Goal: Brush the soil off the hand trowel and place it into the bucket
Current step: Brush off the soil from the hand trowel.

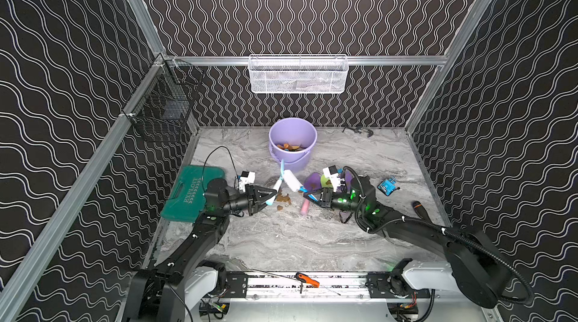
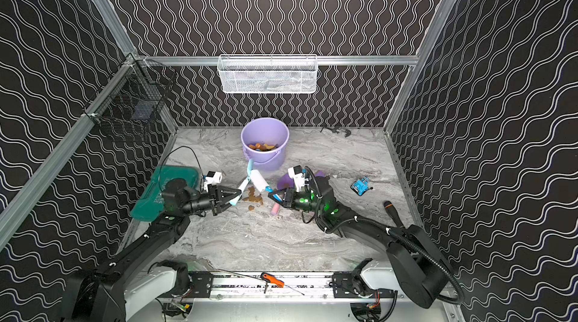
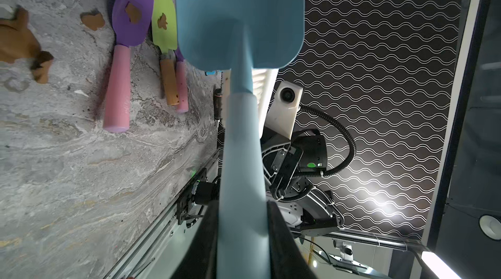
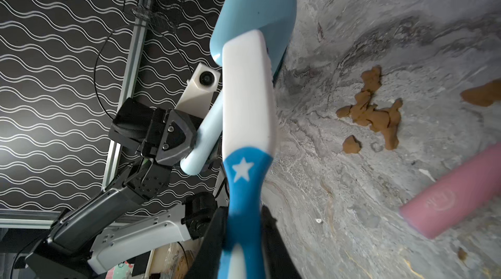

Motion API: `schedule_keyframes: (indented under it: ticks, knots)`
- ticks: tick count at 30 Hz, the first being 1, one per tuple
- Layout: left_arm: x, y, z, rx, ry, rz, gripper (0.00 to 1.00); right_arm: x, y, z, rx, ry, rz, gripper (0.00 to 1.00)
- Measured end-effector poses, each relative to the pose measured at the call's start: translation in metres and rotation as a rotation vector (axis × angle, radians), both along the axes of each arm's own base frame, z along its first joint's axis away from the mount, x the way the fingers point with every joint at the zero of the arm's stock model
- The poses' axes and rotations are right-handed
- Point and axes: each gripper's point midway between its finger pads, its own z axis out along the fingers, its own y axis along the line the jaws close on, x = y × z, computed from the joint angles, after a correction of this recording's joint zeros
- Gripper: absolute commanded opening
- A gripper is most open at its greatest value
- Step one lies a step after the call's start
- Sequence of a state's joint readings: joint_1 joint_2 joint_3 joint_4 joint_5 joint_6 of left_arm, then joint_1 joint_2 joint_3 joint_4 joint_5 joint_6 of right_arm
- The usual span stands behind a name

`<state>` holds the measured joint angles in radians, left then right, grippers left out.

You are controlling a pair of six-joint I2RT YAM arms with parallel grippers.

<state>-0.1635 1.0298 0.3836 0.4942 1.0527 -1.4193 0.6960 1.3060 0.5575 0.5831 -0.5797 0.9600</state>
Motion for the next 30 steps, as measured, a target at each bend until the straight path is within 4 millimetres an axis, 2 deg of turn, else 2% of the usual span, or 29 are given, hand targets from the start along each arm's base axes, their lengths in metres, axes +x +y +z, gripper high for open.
schedule_keyframes:
  ticks: [4,8,13,19,24,25,27,30]
  knots:
    - [-0.001,0.0,-0.001,-0.002,0.0,-0.003,0.0,-0.013,0.0,-0.019,-0.032,0.033,0.022,0.0]
    - [-0.002,-0.001,-0.001,-0.003,-0.004,-0.015,0.0,-0.015,-0.006,-0.036,-0.077,0.074,0.0,0.0]
    - [-0.002,0.001,-0.001,-0.001,-0.009,-0.017,0.0,-0.003,-0.013,-0.025,-0.064,0.043,-0.05,0.0]
    - [-0.004,0.004,0.0,0.047,-0.02,-0.016,0.0,0.012,-0.007,0.009,-0.023,-0.038,-0.063,0.0]
    - [0.021,0.018,0.032,0.364,-0.207,0.047,0.0,0.013,-0.019,0.016,-0.071,-0.06,-0.119,0.0]
    - [0.024,0.023,0.032,0.448,-0.237,0.053,0.0,0.015,-0.023,0.021,-0.083,-0.082,-0.141,0.0]
    - [0.022,0.033,0.018,0.606,-0.235,0.045,0.0,0.017,-0.03,0.034,-0.101,-0.118,-0.175,0.0]
    - [0.006,0.04,-0.004,0.858,-0.217,-0.033,0.0,0.019,-0.033,0.055,-0.122,-0.186,-0.204,0.0]
